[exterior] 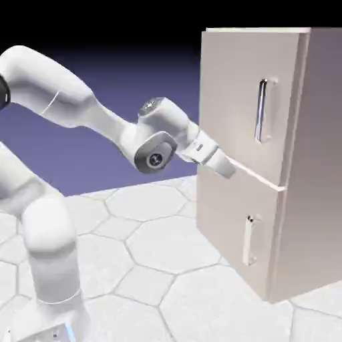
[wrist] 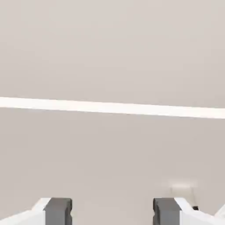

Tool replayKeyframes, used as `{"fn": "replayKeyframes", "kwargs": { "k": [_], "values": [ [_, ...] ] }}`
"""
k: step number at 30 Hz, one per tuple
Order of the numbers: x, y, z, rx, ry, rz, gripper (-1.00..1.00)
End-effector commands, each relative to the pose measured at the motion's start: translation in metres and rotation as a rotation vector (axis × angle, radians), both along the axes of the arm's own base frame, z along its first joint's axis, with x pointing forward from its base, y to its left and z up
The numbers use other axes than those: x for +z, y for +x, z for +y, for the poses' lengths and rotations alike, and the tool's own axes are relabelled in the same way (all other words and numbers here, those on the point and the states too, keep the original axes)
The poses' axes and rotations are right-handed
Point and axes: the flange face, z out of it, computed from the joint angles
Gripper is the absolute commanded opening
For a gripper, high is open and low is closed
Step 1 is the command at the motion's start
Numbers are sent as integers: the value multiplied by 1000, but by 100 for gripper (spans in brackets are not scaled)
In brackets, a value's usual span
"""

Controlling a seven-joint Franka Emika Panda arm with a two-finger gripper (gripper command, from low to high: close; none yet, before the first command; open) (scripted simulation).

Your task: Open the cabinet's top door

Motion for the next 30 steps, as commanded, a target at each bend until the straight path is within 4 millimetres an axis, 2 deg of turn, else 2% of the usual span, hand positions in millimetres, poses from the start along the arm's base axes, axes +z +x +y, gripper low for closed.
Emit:
{"fn": "replayKeyframes", "kwargs": {
  "k": [1, 16, 30],
  "values": [
    [5, 0, 2, 3, -2, -11, 0],
    [69, -8, 25, 27, -27, -194, 0],
    [104, -24, 19, 25, -26, -379, 0]
  ]
}}
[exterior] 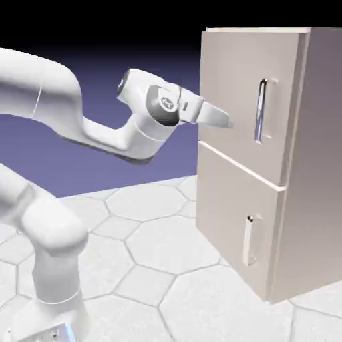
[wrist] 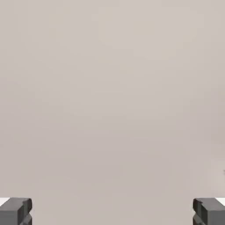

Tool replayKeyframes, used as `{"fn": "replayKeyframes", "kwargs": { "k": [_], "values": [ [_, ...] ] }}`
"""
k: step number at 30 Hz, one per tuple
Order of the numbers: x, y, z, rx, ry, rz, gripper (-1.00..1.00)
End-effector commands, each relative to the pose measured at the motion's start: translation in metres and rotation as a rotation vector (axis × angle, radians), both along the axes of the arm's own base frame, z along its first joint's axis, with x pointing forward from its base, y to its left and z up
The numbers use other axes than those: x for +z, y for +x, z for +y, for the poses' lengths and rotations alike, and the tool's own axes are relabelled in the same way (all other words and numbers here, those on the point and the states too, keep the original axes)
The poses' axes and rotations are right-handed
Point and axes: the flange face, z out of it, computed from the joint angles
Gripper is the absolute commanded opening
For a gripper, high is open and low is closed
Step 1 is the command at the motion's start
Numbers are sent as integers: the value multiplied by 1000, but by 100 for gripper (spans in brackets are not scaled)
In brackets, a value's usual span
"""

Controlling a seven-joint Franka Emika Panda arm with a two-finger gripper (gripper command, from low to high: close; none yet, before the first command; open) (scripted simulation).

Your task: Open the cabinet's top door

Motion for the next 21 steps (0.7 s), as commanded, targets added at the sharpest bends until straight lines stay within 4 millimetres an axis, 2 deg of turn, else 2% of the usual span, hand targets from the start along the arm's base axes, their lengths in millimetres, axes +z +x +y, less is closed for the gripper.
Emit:
{"fn": "replayKeyframes", "kwargs": {
  "k": [1, 11, 21],
  "values": [
    [1, -1, -2, 0, 1, -13, 0],
    [10, -7, -25, -2, 23, -146, 0],
    [7, -6, -61, 0, 56, -271, 0]
  ]
}}
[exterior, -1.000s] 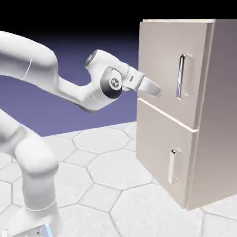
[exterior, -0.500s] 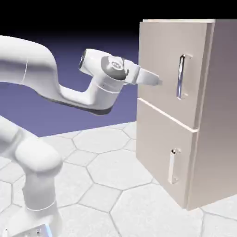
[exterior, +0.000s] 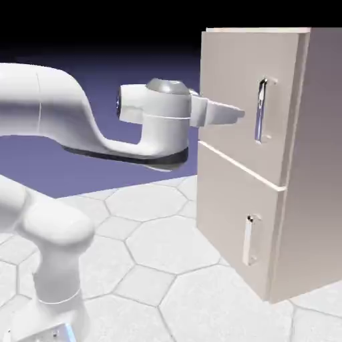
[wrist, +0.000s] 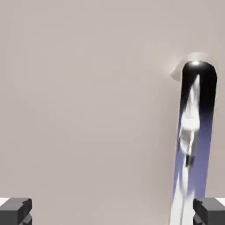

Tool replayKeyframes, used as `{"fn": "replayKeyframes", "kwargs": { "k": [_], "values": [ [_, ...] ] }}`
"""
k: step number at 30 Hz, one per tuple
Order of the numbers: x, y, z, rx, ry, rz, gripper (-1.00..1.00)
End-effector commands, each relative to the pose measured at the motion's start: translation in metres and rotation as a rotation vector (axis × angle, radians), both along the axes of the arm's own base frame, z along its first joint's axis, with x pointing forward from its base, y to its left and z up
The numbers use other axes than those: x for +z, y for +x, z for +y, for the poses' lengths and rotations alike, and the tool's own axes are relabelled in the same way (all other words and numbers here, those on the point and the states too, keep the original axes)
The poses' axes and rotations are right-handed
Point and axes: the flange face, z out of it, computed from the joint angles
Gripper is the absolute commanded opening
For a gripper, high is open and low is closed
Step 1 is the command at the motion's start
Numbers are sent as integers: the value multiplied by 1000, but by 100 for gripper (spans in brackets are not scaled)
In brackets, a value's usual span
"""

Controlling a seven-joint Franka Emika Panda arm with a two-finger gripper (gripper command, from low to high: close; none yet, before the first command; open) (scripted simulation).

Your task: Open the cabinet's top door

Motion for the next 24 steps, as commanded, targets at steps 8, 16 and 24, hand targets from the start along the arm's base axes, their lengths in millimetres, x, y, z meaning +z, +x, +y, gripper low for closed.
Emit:
{"fn": "replayKeyframes", "kwargs": {
  "k": [8, 16, 24],
  "values": [
    [-9, 8, -36, 10, 31, -89, 0],
    [-12, 60, -42, 14, 38, -108, 0],
    [-12, 26, -29, -75, 33, -109, -100]
  ]
}}
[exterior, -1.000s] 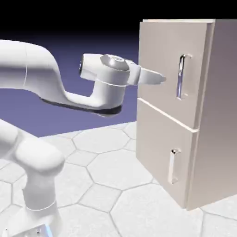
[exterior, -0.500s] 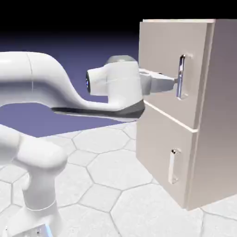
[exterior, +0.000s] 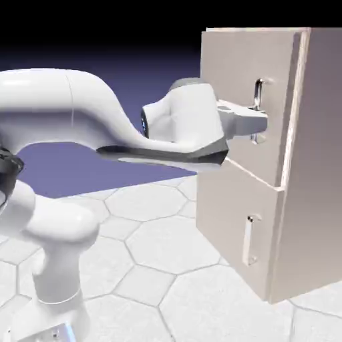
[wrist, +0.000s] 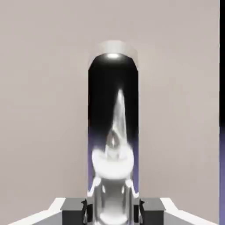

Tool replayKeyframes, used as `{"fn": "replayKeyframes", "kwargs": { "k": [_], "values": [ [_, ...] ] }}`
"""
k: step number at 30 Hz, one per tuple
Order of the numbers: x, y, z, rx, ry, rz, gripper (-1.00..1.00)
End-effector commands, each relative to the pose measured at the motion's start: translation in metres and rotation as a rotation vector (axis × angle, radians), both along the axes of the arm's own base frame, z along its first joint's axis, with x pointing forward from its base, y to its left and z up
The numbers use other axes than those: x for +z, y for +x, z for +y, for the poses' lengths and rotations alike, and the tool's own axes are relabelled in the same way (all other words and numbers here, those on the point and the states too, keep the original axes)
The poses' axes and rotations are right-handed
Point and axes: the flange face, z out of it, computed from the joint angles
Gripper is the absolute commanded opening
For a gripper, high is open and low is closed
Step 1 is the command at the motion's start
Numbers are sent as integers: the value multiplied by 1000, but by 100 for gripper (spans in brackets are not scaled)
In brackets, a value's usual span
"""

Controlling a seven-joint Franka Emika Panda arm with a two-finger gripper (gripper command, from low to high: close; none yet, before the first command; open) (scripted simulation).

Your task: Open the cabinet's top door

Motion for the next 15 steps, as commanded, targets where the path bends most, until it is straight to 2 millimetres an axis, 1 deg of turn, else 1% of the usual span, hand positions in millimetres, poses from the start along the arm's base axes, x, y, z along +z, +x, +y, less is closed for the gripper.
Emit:
{"fn": "replayKeyframes", "kwargs": {
  "k": [1, 8, 15],
  "values": [
    [0, -5, 2, -15, 0, 0, -100],
    [0, -42, 21, -115, 0, 0, -100],
    [0, -74, 42, -207, 0, 0, -100]
  ]
}}
